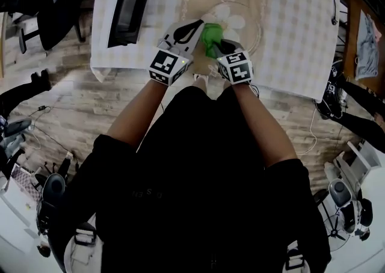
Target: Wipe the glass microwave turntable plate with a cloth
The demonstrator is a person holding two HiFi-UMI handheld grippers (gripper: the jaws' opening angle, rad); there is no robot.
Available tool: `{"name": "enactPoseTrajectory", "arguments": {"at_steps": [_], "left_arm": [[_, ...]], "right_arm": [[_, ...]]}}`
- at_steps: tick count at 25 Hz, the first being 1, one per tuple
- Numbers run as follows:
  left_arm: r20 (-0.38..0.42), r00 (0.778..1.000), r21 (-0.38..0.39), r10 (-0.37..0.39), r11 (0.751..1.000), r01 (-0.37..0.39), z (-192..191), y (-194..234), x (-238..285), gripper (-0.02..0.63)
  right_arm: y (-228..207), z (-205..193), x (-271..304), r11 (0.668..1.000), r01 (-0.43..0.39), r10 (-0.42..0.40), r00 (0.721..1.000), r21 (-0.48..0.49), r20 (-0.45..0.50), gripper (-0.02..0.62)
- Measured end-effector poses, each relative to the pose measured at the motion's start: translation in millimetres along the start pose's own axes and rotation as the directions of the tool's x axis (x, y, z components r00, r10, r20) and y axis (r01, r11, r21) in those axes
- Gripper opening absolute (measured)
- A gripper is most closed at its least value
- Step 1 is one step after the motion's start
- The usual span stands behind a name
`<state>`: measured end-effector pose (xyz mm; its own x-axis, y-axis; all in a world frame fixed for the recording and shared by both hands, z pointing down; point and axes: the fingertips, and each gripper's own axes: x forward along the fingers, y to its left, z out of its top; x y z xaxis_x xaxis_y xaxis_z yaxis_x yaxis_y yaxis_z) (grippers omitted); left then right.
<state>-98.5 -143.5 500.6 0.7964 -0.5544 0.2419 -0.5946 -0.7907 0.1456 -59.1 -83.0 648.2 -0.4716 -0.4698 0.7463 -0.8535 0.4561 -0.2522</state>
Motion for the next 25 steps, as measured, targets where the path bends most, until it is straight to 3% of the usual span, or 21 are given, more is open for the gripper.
{"name": "enactPoseTrajectory", "arguments": {"at_steps": [7,13,25], "left_arm": [[-0.032,0.999,-0.025,0.008,1.0,-0.009,-14.0,-0.4,-10.6,0.021],[-0.042,0.999,-0.022,-0.001,1.0,0.0,-15.6,-3.6,-5.7,0.021],[-0.033,0.997,0.002,-0.072,0.997,0.072,-2.9,-26.9,18.4,0.021]], "right_arm": [[4.9,-29.3,22.6,0.999,-0.009,0.004,0.994,-0.048,-0.109,0.054],[1.0,-40.2,23.4,0.996,0.003,-0.014,0.993,-0.092,-0.114,0.055],[-34.1,-70.5,-7.8,0.998,0.065,-0.064,0.991,0.002,-0.12,0.055]]}}
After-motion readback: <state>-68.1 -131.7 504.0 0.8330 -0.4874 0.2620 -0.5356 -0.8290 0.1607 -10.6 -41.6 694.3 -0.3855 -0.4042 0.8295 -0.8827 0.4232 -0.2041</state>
